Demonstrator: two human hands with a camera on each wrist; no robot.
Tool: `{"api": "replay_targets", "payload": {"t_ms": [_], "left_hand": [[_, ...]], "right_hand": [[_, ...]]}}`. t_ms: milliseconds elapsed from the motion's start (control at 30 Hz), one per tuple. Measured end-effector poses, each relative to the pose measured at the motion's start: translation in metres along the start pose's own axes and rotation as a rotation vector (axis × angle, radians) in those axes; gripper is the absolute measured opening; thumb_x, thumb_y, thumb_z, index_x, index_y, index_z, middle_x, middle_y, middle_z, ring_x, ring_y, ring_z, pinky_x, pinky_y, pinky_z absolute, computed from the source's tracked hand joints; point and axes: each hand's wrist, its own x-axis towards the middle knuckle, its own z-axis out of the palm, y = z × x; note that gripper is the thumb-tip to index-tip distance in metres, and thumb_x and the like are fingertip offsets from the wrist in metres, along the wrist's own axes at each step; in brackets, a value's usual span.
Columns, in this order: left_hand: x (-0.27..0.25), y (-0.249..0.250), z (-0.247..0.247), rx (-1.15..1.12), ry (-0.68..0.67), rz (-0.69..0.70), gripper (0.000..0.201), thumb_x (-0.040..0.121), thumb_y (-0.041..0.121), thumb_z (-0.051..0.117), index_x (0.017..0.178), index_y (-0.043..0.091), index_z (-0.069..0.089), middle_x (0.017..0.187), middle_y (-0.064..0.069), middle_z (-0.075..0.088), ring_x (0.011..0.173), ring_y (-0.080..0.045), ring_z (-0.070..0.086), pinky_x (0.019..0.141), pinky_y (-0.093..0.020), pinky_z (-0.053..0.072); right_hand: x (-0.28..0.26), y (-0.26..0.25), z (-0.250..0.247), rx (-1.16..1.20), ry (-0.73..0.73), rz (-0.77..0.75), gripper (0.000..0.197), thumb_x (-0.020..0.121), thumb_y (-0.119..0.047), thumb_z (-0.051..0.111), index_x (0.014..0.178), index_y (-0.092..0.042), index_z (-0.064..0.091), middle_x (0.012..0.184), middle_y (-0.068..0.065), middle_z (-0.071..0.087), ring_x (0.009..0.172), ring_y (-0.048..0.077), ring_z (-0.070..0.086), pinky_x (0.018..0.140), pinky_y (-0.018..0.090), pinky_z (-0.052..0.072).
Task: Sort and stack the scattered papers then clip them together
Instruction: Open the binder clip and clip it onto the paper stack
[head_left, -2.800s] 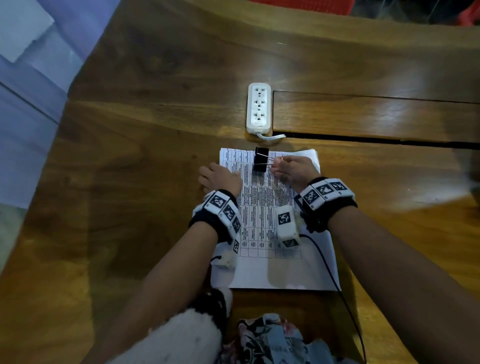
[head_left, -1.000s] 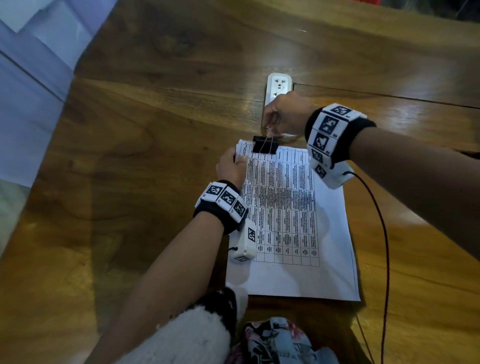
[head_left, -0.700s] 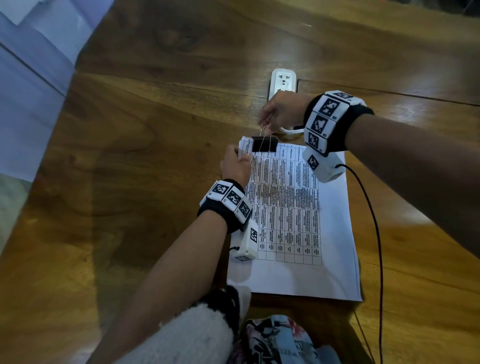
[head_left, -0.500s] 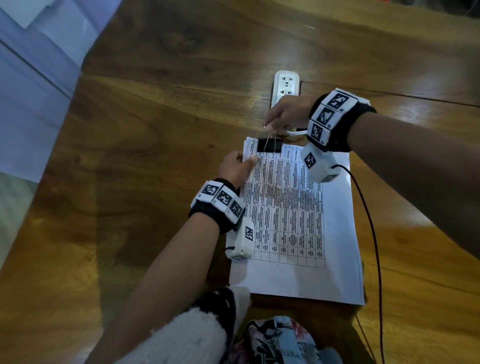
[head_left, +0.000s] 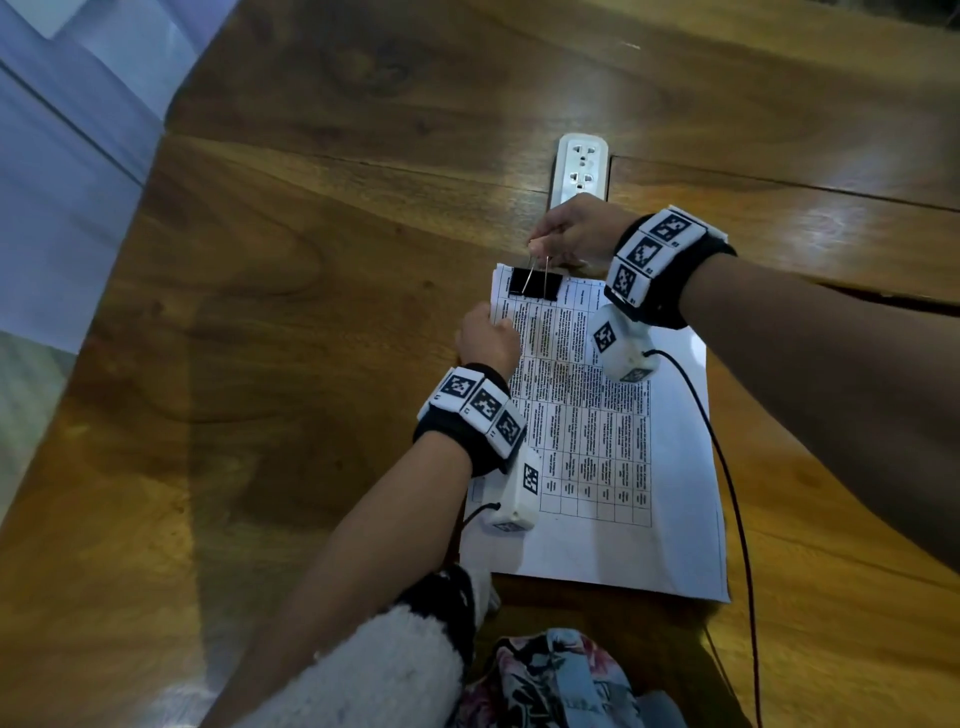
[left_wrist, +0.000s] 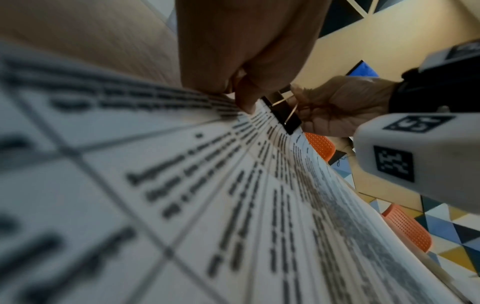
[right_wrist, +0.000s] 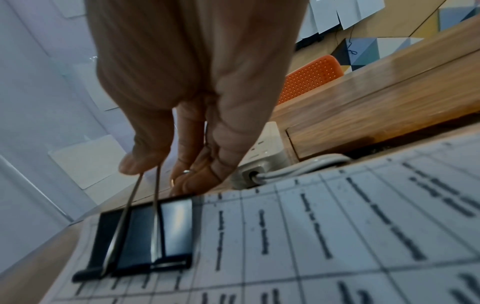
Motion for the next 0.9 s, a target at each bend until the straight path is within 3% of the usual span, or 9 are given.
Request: {"api": "replay_targets", "payload": {"t_ms": [200,333,533,667,767,900], "left_hand": [[-0.001,0.0022,0.0019,0.03,-0.003,0.018,0.029,0.097,0.005,0.038,0.12,-0.005,0.053,0.128,-0.019,0.053,0.126,-0.031,0.038,0.103,-0.038,0.035],[-0.0046,0.0046,0.0007,0.002,-0.016,0.024,0.033,0.096,0.003,0.038,0.127,0.002,0.05,0.132,-0.015,0.05,0.13,-0.028,0.036,0.106,-0.038,0.033],[-0.0057,0.0038,-0.0008,-0.004,-0.05,0.042,0.043,0.095,0.002,0.037,0.137,0.009,0.044,0.139,-0.012,0.047,0.134,-0.029,0.032,0.111,-0.042,0.03],[-0.004,0.0022,-0.0017,-0.01,-0.048,0.084,0.037,0.094,0.0,0.037,0.127,0.011,0.053,0.128,-0.011,0.056,0.128,-0.029,0.04,0.105,-0.04,0.034],[-0.0036,0.0019,-0.002,-0.009,-0.054,0.078,0.037,0.095,0.002,0.038,0.128,0.011,0.053,0.128,-0.011,0.055,0.128,-0.028,0.041,0.105,-0.039,0.035],[-0.0038,0.0013,-0.0017,-0.017,-0.059,0.076,0.035,0.096,0.004,0.04,0.129,0.009,0.052,0.128,-0.013,0.055,0.126,-0.028,0.044,0.103,-0.038,0.037]], "right_hand": [[0.0027,0.0014,0.0017,0.036,0.002,-0.01,0.027,0.09,-0.014,0.057,0.111,0.002,0.062,0.077,-0.002,0.061,0.069,0.005,0.058,0.059,0.006,0.047],[0.0051,0.0041,0.0039,0.088,0.01,0.001,0.028,0.09,-0.014,0.057,0.111,0.005,0.061,0.076,0.0,0.061,0.068,0.007,0.058,0.062,0.011,0.049],[0.0041,0.0059,0.0072,0.127,0.037,0.013,0.026,0.091,-0.012,0.055,0.108,0.007,0.061,0.073,0.0,0.059,0.064,0.006,0.056,0.046,0.003,0.044],[0.0057,0.0033,0.0058,0.113,0.046,0.012,0.027,0.092,-0.013,0.054,0.11,0.006,0.061,0.074,-0.001,0.06,0.062,0.003,0.058,0.046,0.002,0.044],[0.0077,0.003,0.0067,0.133,0.046,0.012,0.028,0.091,-0.013,0.055,0.111,0.007,0.06,0.074,-0.002,0.06,0.051,-0.006,0.061,0.047,0.003,0.044],[0.0073,0.0044,0.0087,0.151,0.049,0.012,0.029,0.092,-0.013,0.054,0.112,0.007,0.06,0.074,-0.001,0.06,0.059,-0.001,0.059,0.046,0.003,0.043]]}}
